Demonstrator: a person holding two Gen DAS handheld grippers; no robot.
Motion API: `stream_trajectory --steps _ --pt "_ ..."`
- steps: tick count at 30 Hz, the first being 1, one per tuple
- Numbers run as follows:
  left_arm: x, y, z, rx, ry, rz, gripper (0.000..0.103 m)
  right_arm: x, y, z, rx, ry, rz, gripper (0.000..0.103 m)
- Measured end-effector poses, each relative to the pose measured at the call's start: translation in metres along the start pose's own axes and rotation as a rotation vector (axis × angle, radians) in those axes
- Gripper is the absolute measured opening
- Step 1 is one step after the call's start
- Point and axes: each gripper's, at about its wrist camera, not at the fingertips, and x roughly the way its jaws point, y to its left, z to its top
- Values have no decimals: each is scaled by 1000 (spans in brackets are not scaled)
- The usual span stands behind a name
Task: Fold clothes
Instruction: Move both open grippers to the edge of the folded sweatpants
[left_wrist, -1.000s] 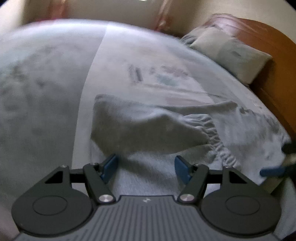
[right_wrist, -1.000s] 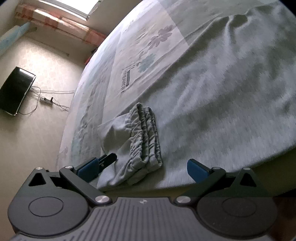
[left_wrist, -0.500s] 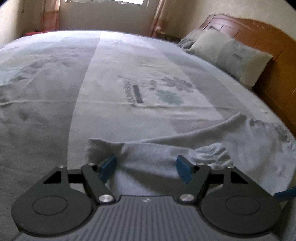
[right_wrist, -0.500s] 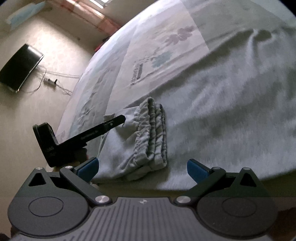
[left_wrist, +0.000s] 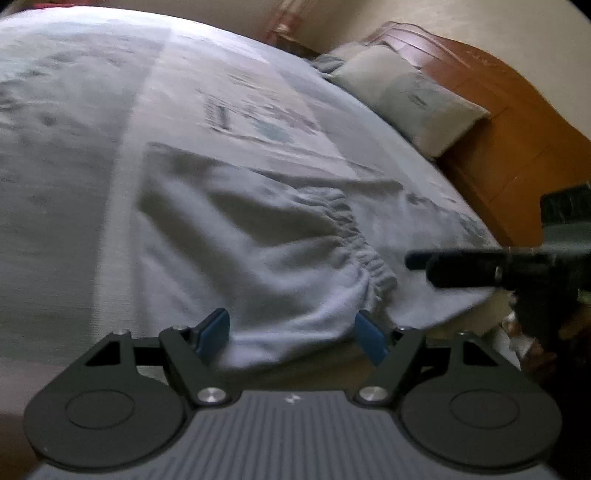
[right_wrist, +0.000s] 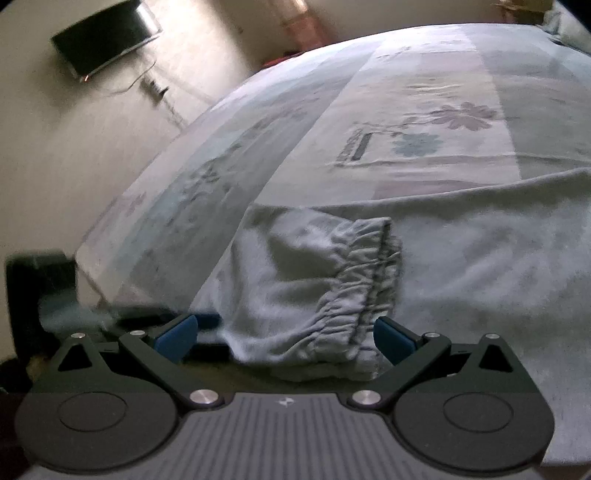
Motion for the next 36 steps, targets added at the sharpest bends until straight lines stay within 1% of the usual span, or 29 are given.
stream_trajectory --steps 2,4,5,7,11,13,16,17,22,24,26,27,30,34,36 --pt "-19 7 11 -18 -68 68 75 2 9 1 -55 6 -6 103" --pt "-34 13 22 -42 -119 140 76 8 16 1 -103 10 -11 103" --pt "-38 15 25 -51 -127 161 77 13 18 0 -119 17 -11 103" --pt "-42 17 29 -66 -134 194 78 22 22 -1 -151 30 -13 103" --pt "-39 14 19 -68 -122 194 78 41 29 -5 -215 57 -15 103" --pt "-34 8 11 -16 -109 250 78 50 33 -6 -247 71 -17 103" --pt "-32 -4 -4 121 -77 347 78 64 39 -9 -295 91 -18 103" --pt "-33 -8 -9 168 -65 367 78 68 41 -10 -308 96 -19 103" --pt "-35 -19 -36 339 -16 400 80 38 45 -8 -298 42 -44 103" --pt "-29 -23 -44 384 0 426 79 31 45 -10 -296 36 -67 103" --pt "-21 -27 -48 430 18 452 79 27 44 -13 -283 38 -69 103" --pt "-18 -29 -49 455 14 466 80 25 44 -13 -275 37 -68 103" --pt "-12 -30 -50 487 13 491 80 20 42 -13 -263 30 -72 103" --pt "-17 -26 -46 461 -13 491 80 17 45 -12 -265 21 -82 103" --pt "-17 -27 -46 477 -18 506 82 18 46 -13 -265 23 -86 103"
